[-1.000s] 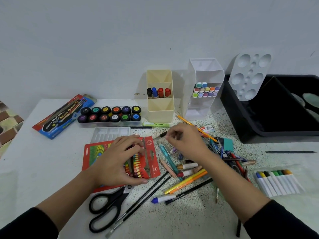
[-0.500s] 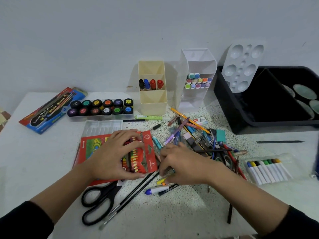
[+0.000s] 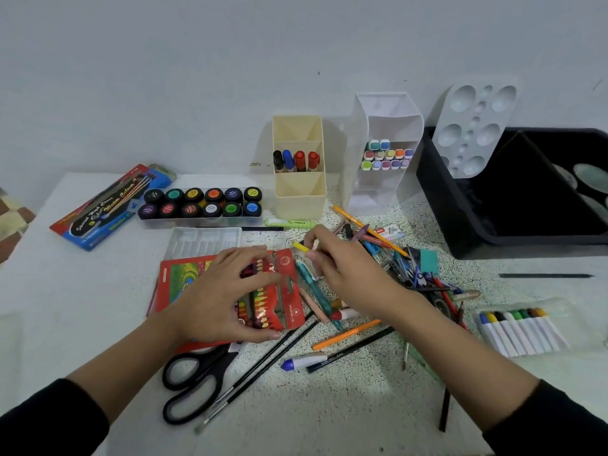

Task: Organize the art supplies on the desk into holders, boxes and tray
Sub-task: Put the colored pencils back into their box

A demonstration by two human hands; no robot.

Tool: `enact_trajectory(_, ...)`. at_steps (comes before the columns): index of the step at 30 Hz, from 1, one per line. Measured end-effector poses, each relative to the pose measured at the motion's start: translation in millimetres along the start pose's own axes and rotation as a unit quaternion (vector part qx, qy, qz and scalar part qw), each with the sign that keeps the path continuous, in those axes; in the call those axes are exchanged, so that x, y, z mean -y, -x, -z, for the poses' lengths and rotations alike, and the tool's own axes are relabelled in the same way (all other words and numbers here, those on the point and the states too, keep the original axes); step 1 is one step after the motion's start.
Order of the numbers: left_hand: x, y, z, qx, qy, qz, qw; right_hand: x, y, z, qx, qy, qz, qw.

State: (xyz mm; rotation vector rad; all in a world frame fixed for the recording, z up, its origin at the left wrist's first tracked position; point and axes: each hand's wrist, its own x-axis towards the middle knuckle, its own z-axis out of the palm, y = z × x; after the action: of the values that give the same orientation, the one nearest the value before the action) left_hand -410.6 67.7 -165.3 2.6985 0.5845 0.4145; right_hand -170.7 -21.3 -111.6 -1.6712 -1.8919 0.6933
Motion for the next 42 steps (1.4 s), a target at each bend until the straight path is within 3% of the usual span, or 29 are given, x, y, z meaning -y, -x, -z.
enact_trajectory(2,0.4,0.8,-0.3,-0.001,0.004,0.004,1.0,-5.0,-5.3,-2.7,-0.019,0.063,0.006,0.998)
enact_trajectory(5,0.0,2.2,-0.6,-0.009,0.03,0.027,0.999,-10.4,-6.5,-10.0,0.021,0.116,0.01,0.993)
enact_trajectory(9,-1.4,0.9,-0.5,-0.016,0.031,0.025,0.999,-8.3,-14.9,-27.0,0.055,0.1,0.054,0.992)
enact_trajectory(12,-0.7,-0.5,-0.2,-0.024,0.035,0.026,0.999,-5.9,-24.6,-40.8,0.011,0.083,0.078,0.993)
enact_trajectory(18,3.7,-2.1,-0.4,-0.026,0.036,0.033,0.998,-23.6,-21.8,-25.6,-0.037,0.093,0.041,0.994)
enact_trajectory(23,5.5,-1.9,-0.6,-0.021,0.042,0.036,0.998,-28.7,-14.1,-2.0,0.027,0.138,0.0,0.99)
enact_trajectory(34,3.2,-3.3,3.1,-0.013,0.052,0.044,0.998,-27.3,5.6,6.9,0.129,0.17,0.026,0.977)
enact_trajectory(42,-3.9,-10.3,10.2,0.004,0.024,0.03,0.999,-22.4,-8.2,-1.2,0.076,0.152,0.033,0.985)
